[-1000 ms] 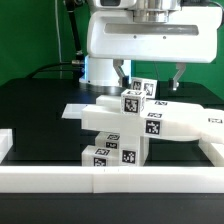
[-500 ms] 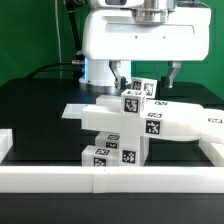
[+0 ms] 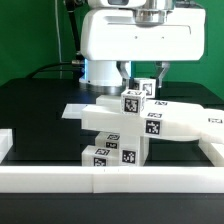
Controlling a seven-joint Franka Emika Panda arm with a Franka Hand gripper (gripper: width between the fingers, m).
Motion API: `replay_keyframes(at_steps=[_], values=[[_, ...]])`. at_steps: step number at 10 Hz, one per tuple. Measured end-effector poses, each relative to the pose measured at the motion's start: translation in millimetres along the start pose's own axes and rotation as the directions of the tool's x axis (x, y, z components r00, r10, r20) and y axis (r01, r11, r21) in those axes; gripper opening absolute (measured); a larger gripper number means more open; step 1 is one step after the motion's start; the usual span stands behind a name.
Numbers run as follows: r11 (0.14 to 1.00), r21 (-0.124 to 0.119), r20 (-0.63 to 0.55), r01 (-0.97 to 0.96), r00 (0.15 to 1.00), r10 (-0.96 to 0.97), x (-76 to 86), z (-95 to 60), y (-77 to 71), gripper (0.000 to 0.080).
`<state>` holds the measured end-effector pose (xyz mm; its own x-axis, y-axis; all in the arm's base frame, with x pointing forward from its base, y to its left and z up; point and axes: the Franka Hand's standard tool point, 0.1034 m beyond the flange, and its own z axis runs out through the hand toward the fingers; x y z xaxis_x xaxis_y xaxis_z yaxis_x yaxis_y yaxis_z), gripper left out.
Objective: Assemble chair
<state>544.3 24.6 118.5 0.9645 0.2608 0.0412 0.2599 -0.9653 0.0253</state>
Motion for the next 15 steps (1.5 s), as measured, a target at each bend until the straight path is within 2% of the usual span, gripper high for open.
replay_keyframes(at_steps=[1,3,5,6,9,11,14,15], values=[[1.000,0.000,0.000,-0.018,1.000,0.018,0.0,0.0,0.0,0.0285],[0.985,0.003,0.000,-0.174,0.985,0.174,0.0,0.1,-0.5,0.0285],[0.915,0.004,0.002,-0.404,0.915,0.404,0.9,0.3,-1.0,0.0285],[0.866,0.003,0.001,-0.500,0.866,0.500,2.3,0.4,-1.3,0.0285],[0.649,0.014,0.006,-0.761,0.649,0.761,3.5,0.6,-1.9,0.0287],[0.515,0.026,0.017,-0.857,0.516,0.857,3.9,0.6,-1.8,0.0287],[0.305,0.032,0.032,-0.952,0.306,0.952,4.6,0.7,-2.8,0.0287],[0.289,0.032,0.032,-0.957,0.290,0.957,4.6,0.7,-3.0,0.0287]])
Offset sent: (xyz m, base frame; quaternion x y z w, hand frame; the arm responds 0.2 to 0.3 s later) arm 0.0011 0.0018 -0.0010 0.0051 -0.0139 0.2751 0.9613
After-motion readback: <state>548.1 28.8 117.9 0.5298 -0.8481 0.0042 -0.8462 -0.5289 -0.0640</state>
